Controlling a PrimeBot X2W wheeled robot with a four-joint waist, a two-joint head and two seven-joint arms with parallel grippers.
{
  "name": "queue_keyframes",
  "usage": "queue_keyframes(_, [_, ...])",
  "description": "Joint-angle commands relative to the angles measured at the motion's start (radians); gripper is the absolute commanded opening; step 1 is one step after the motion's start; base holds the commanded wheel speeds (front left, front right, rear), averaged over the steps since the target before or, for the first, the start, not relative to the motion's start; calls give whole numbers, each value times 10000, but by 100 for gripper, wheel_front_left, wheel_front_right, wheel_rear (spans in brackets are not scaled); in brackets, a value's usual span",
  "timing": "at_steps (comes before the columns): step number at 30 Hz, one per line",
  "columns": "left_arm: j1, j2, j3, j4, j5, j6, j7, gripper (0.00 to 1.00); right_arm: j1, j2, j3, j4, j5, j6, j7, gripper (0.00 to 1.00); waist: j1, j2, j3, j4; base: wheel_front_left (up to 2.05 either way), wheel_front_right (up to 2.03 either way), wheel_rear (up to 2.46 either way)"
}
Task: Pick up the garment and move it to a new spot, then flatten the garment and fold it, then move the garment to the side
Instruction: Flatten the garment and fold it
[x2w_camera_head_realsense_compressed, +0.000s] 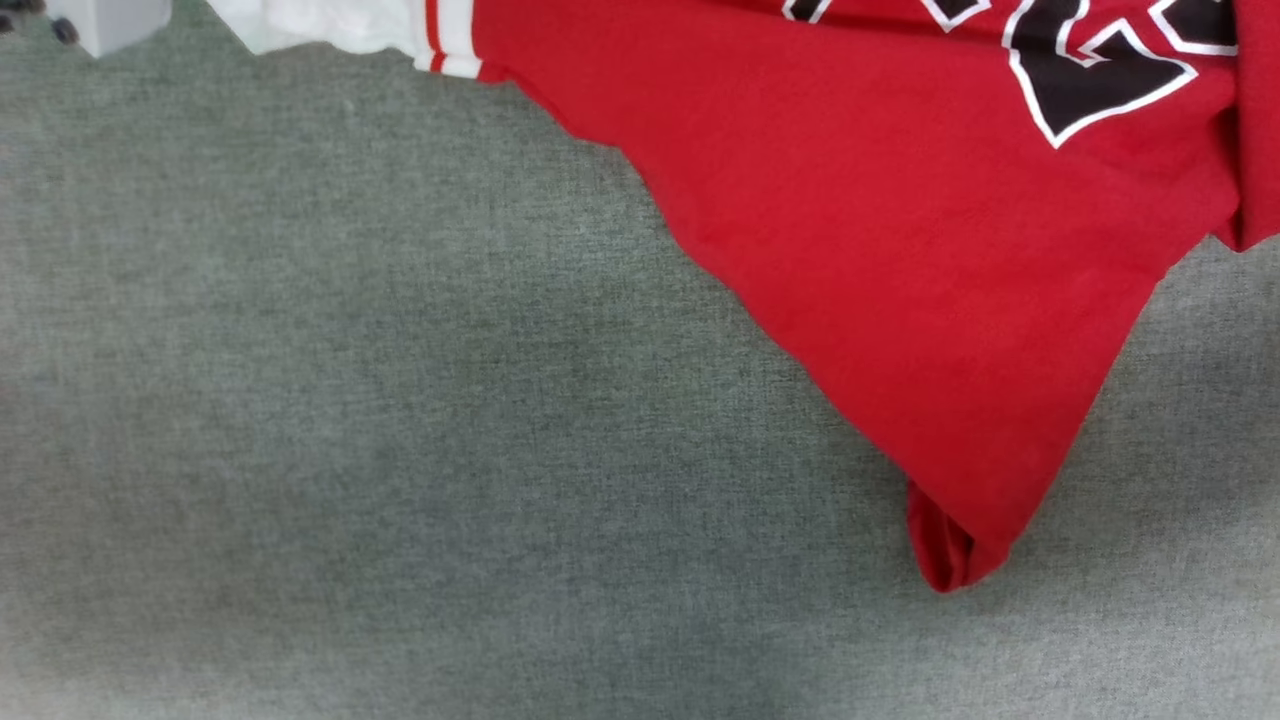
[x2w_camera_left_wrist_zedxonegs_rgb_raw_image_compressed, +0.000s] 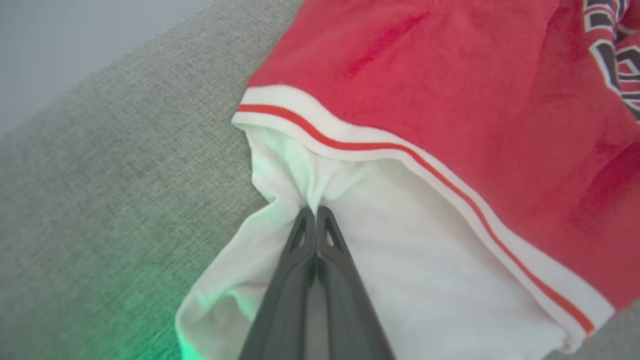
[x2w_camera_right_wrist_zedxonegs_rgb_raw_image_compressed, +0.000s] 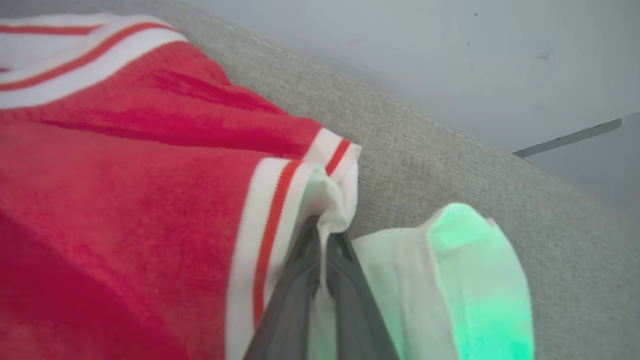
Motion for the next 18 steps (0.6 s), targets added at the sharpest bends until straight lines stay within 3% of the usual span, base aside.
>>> queue_keyframes(1, [501, 42, -504, 476, -60, 142, 85, 0, 383, 39, 336, 398, -66, -17, 15, 0, -1, 0, 7, -57, 0, 0, 0])
queue_keyframes(10, [-104, -83, -165, 1109, -875, 91, -2114, 0, -492, 238, -135, 416, -38, -18, -2128, 0, -1, 0, -568, -233, 0, 0, 0])
queue_keyframes(18, [-502, -741, 323, 2497, -1281, 90, -4214, 0, -1023, 720, -1668, 1438, -150, -18, -3754, 0, -1, 0, -1044, -247, 0, 0, 0])
